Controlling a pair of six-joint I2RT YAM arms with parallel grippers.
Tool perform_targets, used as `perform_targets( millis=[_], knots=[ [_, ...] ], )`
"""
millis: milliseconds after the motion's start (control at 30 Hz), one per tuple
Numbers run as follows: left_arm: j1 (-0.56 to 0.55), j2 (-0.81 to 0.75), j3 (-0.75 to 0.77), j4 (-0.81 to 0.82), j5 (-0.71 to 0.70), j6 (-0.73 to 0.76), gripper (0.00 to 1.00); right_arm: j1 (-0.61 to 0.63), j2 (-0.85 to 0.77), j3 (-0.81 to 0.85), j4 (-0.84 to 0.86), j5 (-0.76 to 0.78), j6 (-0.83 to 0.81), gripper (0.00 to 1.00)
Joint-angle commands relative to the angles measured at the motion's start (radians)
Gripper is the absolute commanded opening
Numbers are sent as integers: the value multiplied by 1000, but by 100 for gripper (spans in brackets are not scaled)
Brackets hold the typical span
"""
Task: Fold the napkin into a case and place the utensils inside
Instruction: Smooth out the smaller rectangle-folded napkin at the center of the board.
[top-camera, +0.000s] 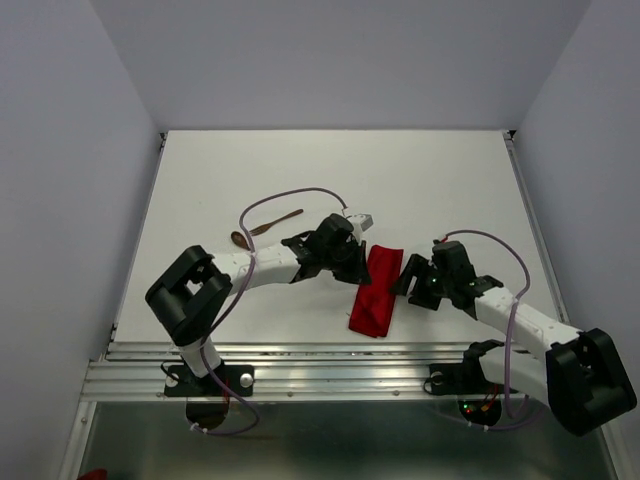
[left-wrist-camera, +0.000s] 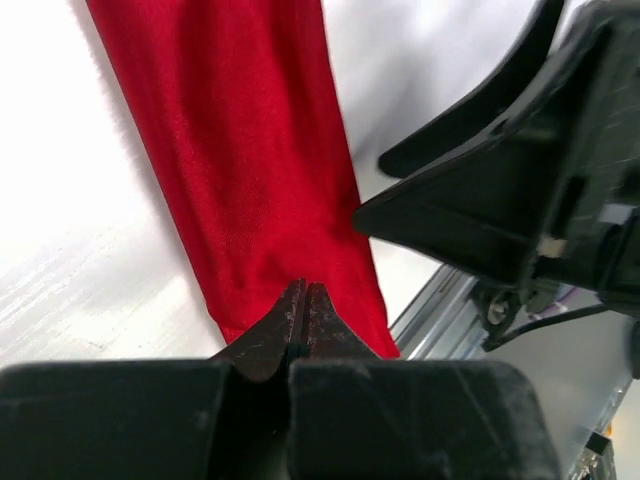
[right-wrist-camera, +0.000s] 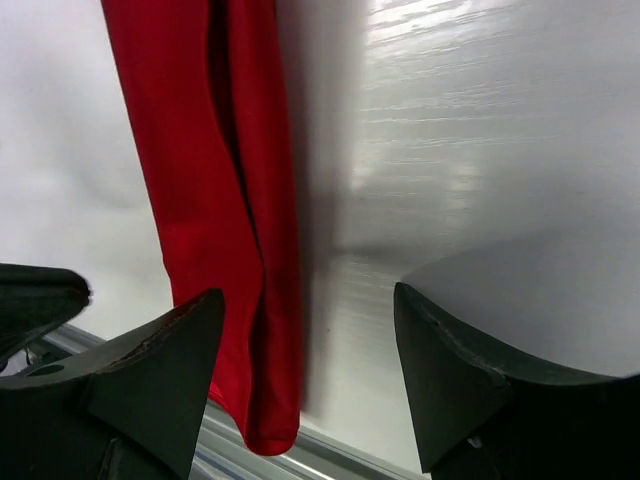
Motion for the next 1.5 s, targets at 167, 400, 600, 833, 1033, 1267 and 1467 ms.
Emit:
perform_targets(
  millis=[167,400,600,833,1033,1267,1467],
  knots=[
    [93,-52,-34,11,15,-22,0,31,82,-74,203,-133,10,67],
    [99,28,-73,28,32,-40,0,31,91,-73,225,-127,16,44],
    [99,71,-107,65,78,-56,0,40,56,-73,220,-134,25,22],
    [90,51,-196,119,119,-97,0,41,14,-65,222,-162,42,9],
    [56,-13,-271,136,124,-129,0,41,8,-56,182,-161,35,36],
    [12,-22,-299,159,124,-160,0,50,-35,-117,165,-173,54,56],
    [-34,-11,-313,166,127,-177,0,68,-85,-189,168,-191,105,56]
  ],
)
